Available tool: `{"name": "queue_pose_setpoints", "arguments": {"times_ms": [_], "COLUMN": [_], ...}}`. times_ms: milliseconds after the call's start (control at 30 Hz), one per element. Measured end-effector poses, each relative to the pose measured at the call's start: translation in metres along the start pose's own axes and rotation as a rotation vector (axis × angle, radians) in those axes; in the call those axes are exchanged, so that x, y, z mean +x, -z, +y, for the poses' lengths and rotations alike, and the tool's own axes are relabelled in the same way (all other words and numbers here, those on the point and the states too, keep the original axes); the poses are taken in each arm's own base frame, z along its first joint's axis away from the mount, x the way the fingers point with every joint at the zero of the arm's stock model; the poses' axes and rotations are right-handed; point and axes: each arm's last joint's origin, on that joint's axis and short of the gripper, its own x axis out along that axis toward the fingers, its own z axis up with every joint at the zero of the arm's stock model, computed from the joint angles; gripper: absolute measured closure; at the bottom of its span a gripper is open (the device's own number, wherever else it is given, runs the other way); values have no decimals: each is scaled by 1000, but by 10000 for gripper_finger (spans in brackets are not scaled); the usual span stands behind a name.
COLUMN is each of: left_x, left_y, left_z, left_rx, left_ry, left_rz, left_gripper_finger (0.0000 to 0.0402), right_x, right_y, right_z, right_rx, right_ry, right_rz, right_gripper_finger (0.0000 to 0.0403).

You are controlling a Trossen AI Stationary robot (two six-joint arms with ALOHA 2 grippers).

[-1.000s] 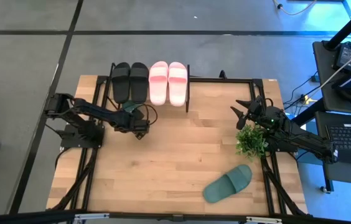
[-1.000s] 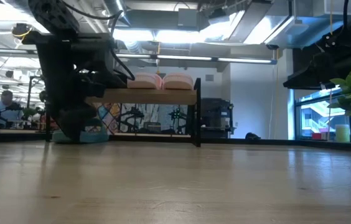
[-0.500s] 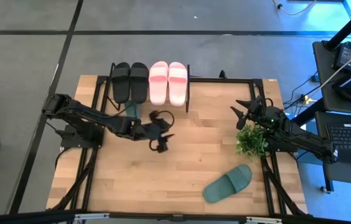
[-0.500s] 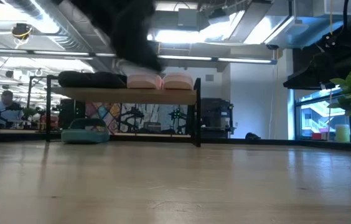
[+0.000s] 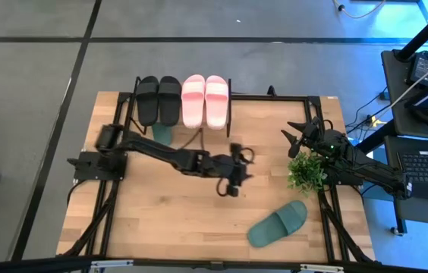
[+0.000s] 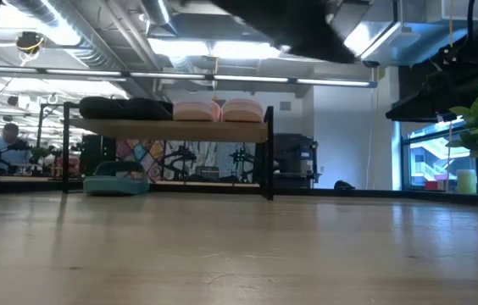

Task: Pick and place slides into the shelf
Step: Put the green slide under the shelf

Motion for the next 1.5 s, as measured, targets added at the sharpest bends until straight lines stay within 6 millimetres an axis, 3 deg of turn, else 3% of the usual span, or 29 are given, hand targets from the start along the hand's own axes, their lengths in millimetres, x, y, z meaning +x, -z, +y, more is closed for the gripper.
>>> {"name": "queue_pose_setpoints", "arguments": {"times_ms": [233, 400, 633, 867, 1033, 1233, 1333, 1500], "left_x": [50, 72, 79, 65, 59, 76, 86, 102], "left_y": [-19, -21, -18, -27, -33, -11, 1, 24], "left_z": [-27, -47, -61, -89, -112, -142, -148, -155], "left_rx": [11, 41, 51, 1, 99, 73, 49, -43], "left_ry": [180, 326, 532, 642, 452, 360, 213, 180], "left_rz": [-154, -215, -278, -287, -316, -298, -263, -205], "left_gripper_finger": [199, 199, 199, 199, 199, 199, 199, 199], "right_x": [0, 0, 0, 0, 0, 0, 0, 0], "right_y": [0, 0, 0, 0, 0, 0, 0, 0], "right_z": [0, 0, 0, 0, 0, 0, 0, 0], "right_rx": [-1, -4, 0, 0, 2, 28, 61, 81], "right_ry": [-1, -1, -1, -1, -1, -2, -2, -2], "right_rz": [0, 0, 1, 1, 1, 2, 2, 2], "right_gripper_finger": [197, 197, 197, 197, 197, 197, 197, 197]}}
